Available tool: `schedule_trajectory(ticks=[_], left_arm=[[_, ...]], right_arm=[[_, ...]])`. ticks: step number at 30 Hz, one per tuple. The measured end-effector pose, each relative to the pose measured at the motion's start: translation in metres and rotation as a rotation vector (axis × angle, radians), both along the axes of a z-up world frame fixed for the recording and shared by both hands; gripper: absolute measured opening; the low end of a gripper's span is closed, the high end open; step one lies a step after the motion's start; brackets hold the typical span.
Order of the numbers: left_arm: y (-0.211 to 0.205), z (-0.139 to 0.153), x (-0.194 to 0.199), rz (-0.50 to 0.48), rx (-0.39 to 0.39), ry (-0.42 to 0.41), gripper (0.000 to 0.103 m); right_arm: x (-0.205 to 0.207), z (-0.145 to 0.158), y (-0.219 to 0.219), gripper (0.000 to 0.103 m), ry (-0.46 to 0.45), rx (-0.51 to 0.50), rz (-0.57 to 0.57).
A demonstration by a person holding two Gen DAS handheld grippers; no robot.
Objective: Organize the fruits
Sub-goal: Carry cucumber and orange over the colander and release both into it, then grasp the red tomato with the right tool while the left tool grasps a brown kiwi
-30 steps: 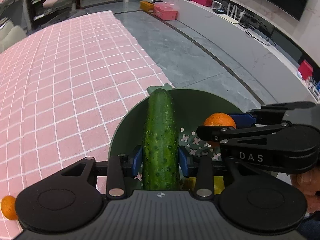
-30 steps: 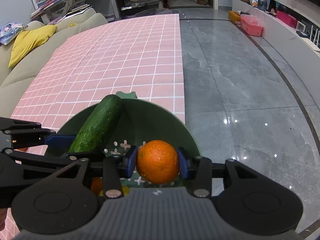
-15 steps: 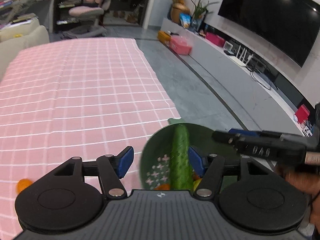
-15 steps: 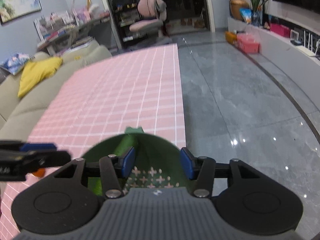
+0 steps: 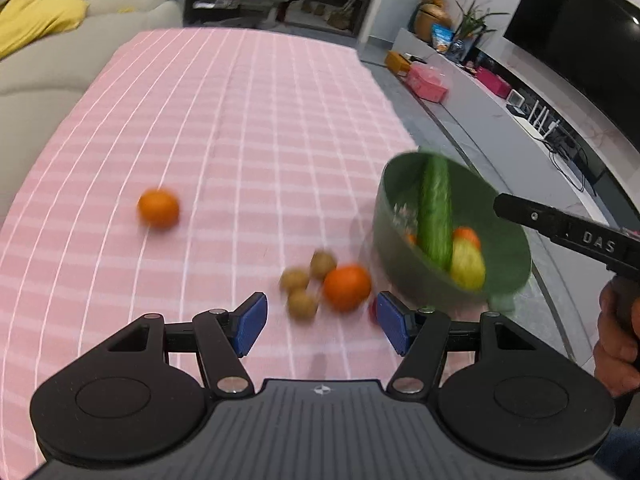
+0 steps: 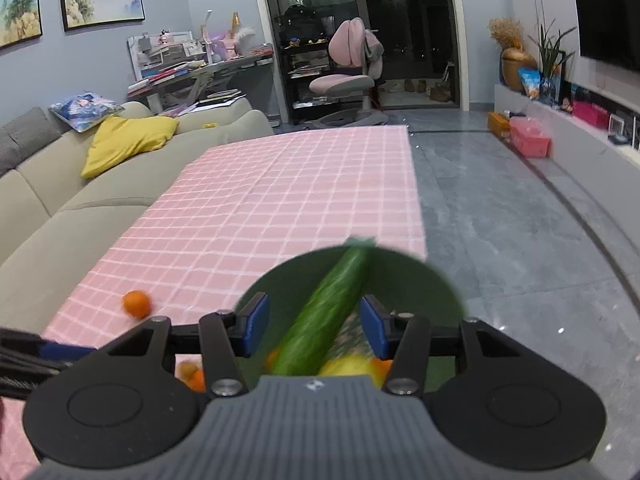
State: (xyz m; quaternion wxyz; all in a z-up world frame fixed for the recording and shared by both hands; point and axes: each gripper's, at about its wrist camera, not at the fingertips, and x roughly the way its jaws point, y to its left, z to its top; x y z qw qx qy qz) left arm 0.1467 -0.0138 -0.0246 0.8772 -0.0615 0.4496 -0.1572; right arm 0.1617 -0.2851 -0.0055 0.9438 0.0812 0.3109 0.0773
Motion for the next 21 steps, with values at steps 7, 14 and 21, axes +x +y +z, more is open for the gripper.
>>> schedule_trajectory(ticks=[7, 14, 21], left_arm=[[0.026, -0.027, -0.036, 0.053, -0.019, 0.018, 0.074], [0.034, -0.033, -0.041, 0.051, -0.038, 0.025, 0.074], [0.041, -0.039, -0.038, 0.064, -0.04, 0.026, 0.077]], right_arm=[[-0.047, -0.028, 0.043, 0.041, 0.094, 0.013, 0.043], [-0.044, -0.06, 0.069, 0.035, 0.162, -0.059, 0.081], [-0.029, -0.076, 0.07, 0.035, 0.195, -0.034, 0.042]])
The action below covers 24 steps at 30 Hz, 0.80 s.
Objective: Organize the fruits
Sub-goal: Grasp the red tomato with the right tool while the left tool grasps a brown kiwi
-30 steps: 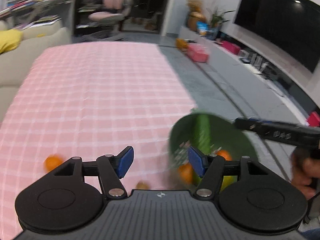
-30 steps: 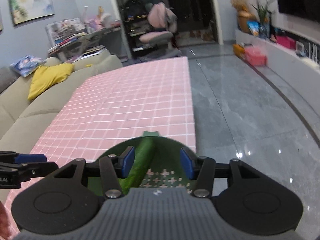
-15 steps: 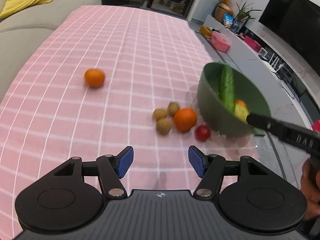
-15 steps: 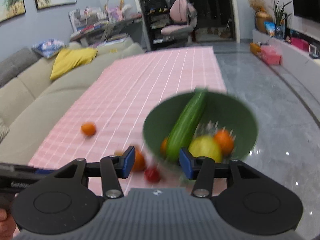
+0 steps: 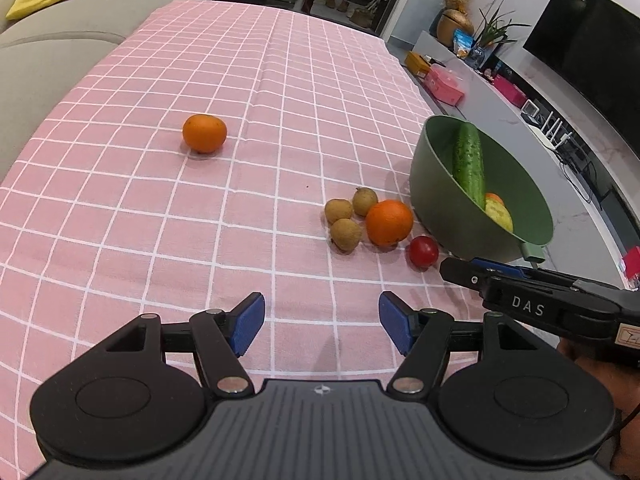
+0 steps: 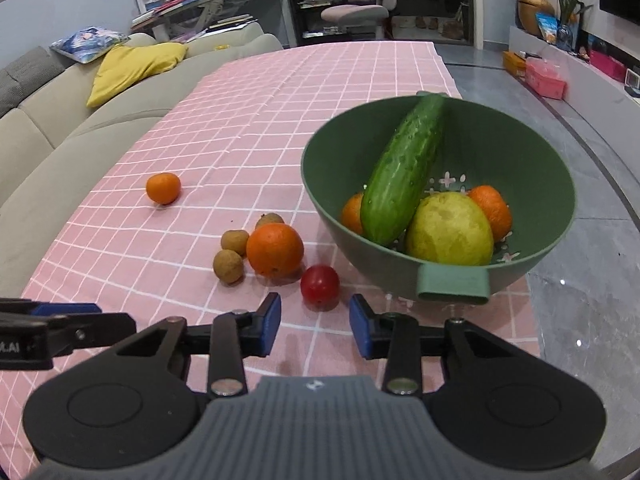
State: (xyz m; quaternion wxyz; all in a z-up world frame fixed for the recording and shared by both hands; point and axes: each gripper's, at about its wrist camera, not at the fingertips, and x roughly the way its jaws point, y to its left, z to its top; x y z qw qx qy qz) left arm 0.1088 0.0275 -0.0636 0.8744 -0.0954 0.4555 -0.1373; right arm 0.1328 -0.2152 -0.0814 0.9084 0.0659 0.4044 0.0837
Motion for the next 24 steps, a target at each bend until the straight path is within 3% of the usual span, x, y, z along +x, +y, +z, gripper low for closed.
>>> schedule_trajectory(ticks=[15, 20, 24], left_arm=[[0.003, -0.01, 0.017, 0.007, -0.035, 0.0, 0.077], [-0.001, -0.013, 0.02, -0.019, -0.036, -0.005, 0.077], [-0.004, -0.015, 0.024, -0.015, -0.04, -0.005, 0.077]], right_arm=[[0.031, -0.02, 0.011, 0.033, 0.03, -0.027, -0.037], [0.036, -0.025, 0.013, 0.022, 0.038, -0.031, -0.04], [0.035, -0.024, 0.013, 0.021, 0.036, -0.035, -0.036]])
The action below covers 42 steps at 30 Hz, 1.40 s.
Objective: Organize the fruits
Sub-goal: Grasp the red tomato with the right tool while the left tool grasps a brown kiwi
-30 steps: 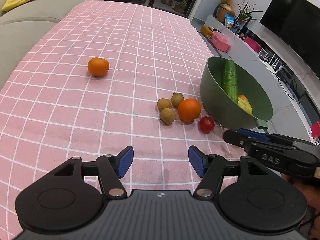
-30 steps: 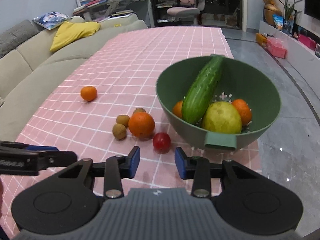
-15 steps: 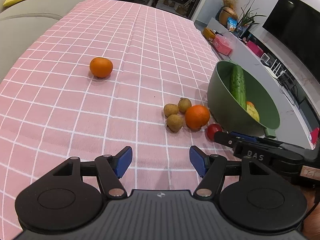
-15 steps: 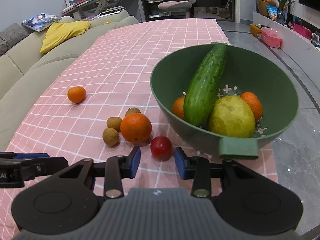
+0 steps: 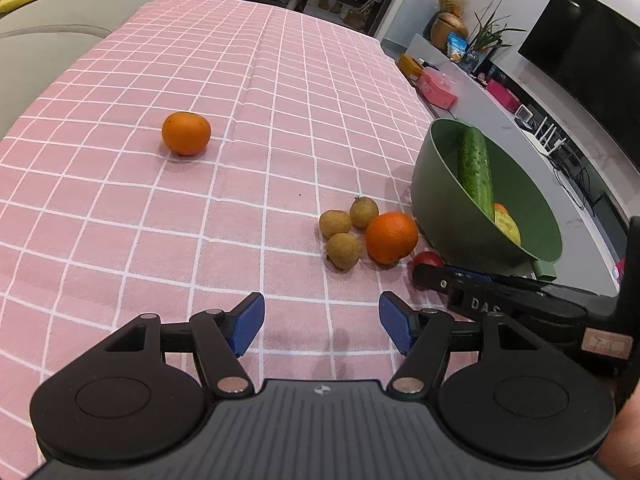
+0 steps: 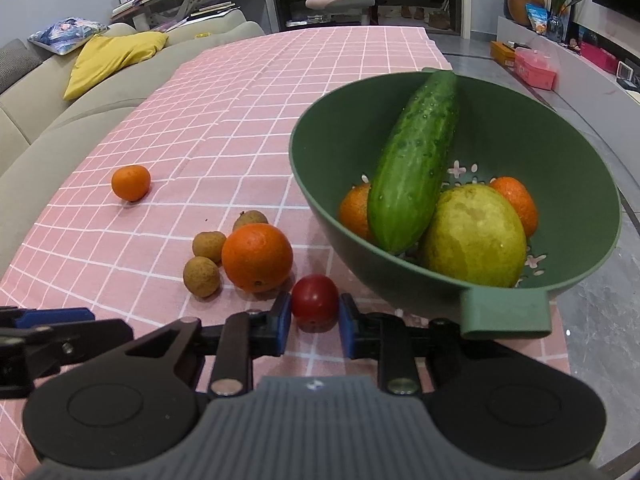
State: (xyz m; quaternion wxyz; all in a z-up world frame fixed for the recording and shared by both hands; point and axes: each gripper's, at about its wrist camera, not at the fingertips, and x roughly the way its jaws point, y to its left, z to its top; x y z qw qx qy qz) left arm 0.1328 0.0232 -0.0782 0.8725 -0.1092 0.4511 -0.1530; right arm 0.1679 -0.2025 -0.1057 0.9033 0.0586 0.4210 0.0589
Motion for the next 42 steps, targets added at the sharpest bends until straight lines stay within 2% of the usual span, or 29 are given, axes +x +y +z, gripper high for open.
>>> schedule_trajectory(ticks=[6, 9, 15, 19, 30, 34, 42], left_arm=[[-0.013, -0.002, 0.014, 0.005, 0.01, -0.034, 0.077], [-0.027, -0.004, 0.023, -0.015, 0.039, -0.049, 0.076], [-0.05, -0.01, 0.029, -0.08, 0.129, -0.11, 0.065], [-0.059, -0.014, 0.031, -0.12, 0.173, -0.101, 0.053], [-0.055, -0.016, 0.035, -0.119, 0.176, -0.106, 0.052], [-0.054, -0.017, 0.038, -0.128, 0.181, -0.1, 0.039], [-0.053, -0.018, 0.041, -0.146, 0.179, -0.097, 0.03]], right_arm=[[-0.012, 0.001, -0.014, 0.021, 0.015, 0.018, 0.008], [-0.019, -0.001, -0.025, 0.021, 0.031, 0.075, 0.015], [-0.022, 0.0, -0.029, 0.021, 0.014, 0.08, 0.028], [-0.023, 0.001, -0.028, 0.021, 0.011, 0.074, 0.037], [-0.021, -0.002, -0.027, 0.021, 0.022, 0.069, 0.04], [-0.02, -0.003, -0.026, 0.021, 0.021, 0.066, 0.041], [-0.02, -0.003, -0.026, 0.021, 0.02, 0.064, 0.041]])
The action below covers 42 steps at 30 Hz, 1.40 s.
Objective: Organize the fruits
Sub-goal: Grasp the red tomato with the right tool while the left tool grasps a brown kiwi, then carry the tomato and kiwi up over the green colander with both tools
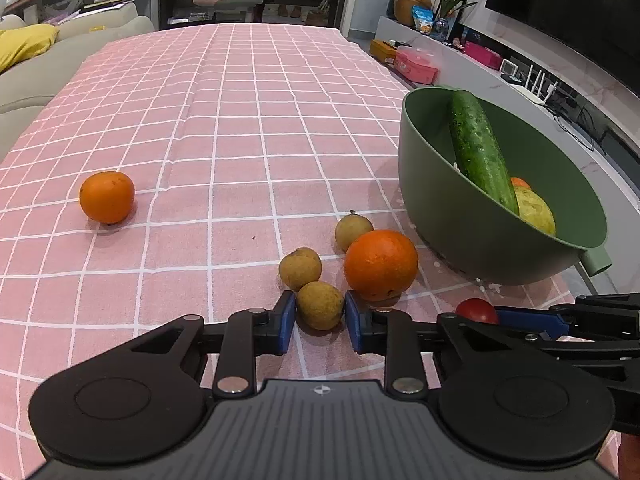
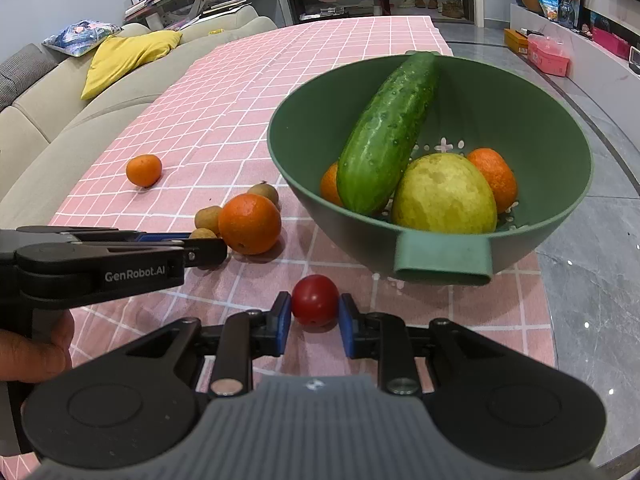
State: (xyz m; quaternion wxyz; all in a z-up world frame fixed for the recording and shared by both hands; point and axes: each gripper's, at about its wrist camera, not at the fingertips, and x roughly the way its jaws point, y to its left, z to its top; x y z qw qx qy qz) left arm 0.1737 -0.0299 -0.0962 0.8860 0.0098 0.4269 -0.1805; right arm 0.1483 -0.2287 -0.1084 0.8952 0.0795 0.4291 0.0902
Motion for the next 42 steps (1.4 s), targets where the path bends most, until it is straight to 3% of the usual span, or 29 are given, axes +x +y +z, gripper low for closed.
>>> schedule_trajectory(ticks=[13, 17, 22, 32, 42], left_arm=[[0.005, 0.019, -0.02, -0.015, -0.017, 0.018, 0.03], [0.014, 0.043, -0.056, -0.018, -0.033, 0.011, 0.03], [0.01, 0.056, -0.081, -0.03, -0.051, 0.008, 0.03], [-0.025, 0.083, -0.078, -0.091, -0.034, -0.067, 0.03], [-0.06, 0.071, -0.057, -0.132, -0.037, -0.065, 0.03]], right_arm=[[-0.005, 0.006, -0.001, 0.021, 0.015, 0.015, 0.016], [-0.027, 0.028, -0.002, 0.021, 0.017, 0.033, 0.064], [-0.05, 0.058, -0.014, 0.021, -0.06, 0.028, 0.057], [-0.06, 0.083, -0.043, 0.021, -0.124, 0.057, -0.02], [-0.047, 0.087, -0.064, 0.021, -0.133, 0.072, -0.068]])
